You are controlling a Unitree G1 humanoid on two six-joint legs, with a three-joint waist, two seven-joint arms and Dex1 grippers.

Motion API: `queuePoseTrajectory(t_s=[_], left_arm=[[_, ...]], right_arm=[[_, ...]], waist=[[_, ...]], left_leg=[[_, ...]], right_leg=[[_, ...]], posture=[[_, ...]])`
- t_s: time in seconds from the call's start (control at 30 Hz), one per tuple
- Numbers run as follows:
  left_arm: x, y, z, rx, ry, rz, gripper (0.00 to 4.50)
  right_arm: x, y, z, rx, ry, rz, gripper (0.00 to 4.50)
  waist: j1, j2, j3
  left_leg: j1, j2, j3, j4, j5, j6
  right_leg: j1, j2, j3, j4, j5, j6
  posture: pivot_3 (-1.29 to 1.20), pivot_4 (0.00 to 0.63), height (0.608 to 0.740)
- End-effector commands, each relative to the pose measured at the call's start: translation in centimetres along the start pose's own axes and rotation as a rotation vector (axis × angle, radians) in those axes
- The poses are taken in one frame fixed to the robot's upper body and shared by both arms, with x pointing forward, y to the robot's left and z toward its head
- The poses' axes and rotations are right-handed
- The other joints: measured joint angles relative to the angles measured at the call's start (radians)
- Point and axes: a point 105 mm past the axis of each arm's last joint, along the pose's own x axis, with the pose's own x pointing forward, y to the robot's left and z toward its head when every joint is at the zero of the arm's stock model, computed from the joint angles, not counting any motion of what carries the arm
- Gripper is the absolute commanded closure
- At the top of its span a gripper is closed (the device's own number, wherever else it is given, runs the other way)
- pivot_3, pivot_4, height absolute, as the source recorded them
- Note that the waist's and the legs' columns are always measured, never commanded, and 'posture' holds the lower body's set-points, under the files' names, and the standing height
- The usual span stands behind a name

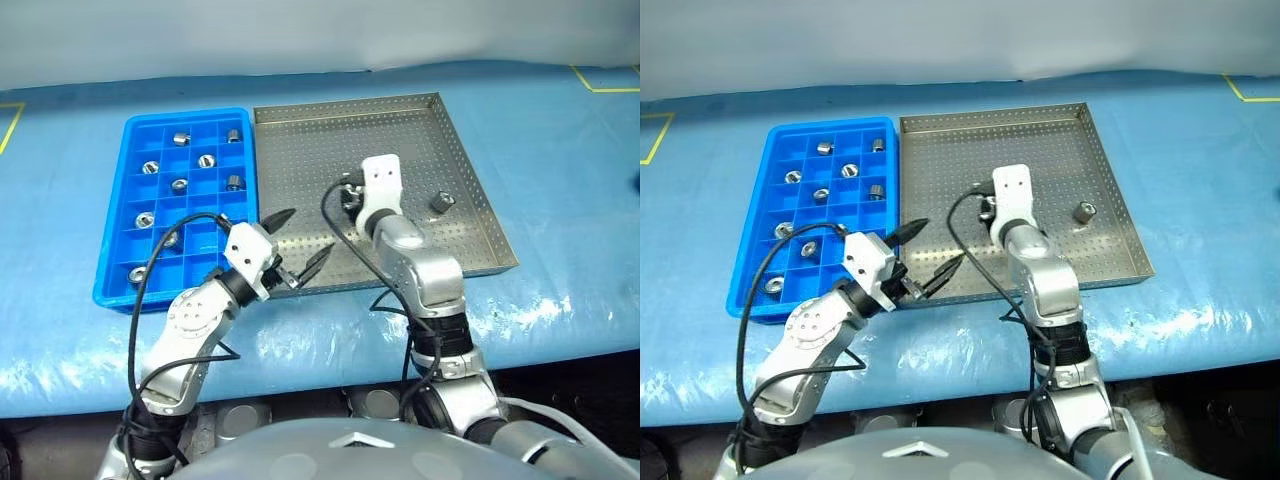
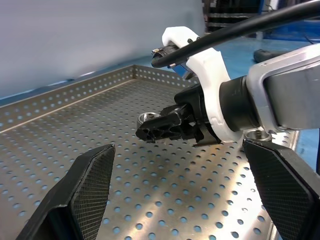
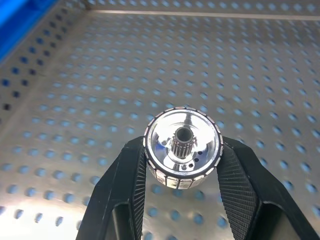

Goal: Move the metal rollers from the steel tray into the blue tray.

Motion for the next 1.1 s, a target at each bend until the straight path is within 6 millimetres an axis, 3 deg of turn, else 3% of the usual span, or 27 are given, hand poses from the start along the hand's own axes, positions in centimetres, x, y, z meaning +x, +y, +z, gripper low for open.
queuePoseTrajectory(t_s=[0.03, 0.23, 0.57, 0.77, 0.9, 1.1], left_arm=[[-1.3, 0.8, 1.9, 0.045, -0.056, 0.072, 0.0], [-4.3, 1.9, 1.7, 0.048, -0.009, 0.206, 0.0], [-8.4, 2.6, 1.7, 0.051, 0.039, 0.422, 0.0], [-9.4, 2.3, 1.8, 0.045, 0.048, 0.482, 0.0], [-9.3, 2.0, 1.7, 0.036, 0.049, 0.48, 0.0], [-8.3, 1.8, 1.9, 0.033, 0.035, 0.44, 0.0]], right_arm=[[0.5, 2.9, 2.6, -0.064, -0.094, 0.131, 2.81], [1.7, 7.5, 3.7, -0.138, -0.125, 0.339, 2.81], [3.2, 12.2, 4.2, -0.185, -0.141, 0.546, 2.81], [4.0, 14.0, 3.2, -0.179, -0.101, 0.62, 2.81], [4.6, 14.1, 2.1, -0.181, -0.065, 0.634, 2.81], [4.9, 13.6, 2.3, -0.146, -0.063, 0.634, 0.82]], waist=[[0.012, 0.0, 0.0], [0.047, 0.0, 0.0], [0.117, -0.001, 0.0], [0.159, -0.001, 0.0], [0.173, -0.001, 0.0], [0.184, 0.0, 0.0]], left_leg=[[0.0, 0.0, 0.0, 0.0, 0.0, 0.0], [0.0, 0.0, 0.0, -0.002, 0.0, 0.0], [0.0, 0.0, -0.001, -0.004, 0.0, 0.0], [0.0, 0.0, -0.001, -0.006, 0.0, 0.0], [0.001, 0.001, -0.001, -0.006, 0.0, 0.0], [0.002, 0.001, -0.001, -0.006, 0.0, 0.0]], right_leg=[[0.0, 0.0, 0.0, 0.0, 0.0, 0.0], [-0.001, 0.0, 0.0, -0.001, 0.0, -0.001], [-0.001, -0.001, -0.002, -0.001, -0.001, -0.003], [-0.002, 0.0, -0.003, -0.001, -0.003, -0.005], [-0.002, 0.0, -0.003, -0.001, -0.003, -0.005], [-0.001, 0.0, -0.003, 0.0, -0.003, -0.006]], posture=[[0.05, 0.15, 0.74], [0.14, 0.15, 0.74], [0.31, 0.15, 0.74], [0.37, 0.15, 0.74], [0.37, 0.15, 0.74], [0.31, 0.15, 0.74]])
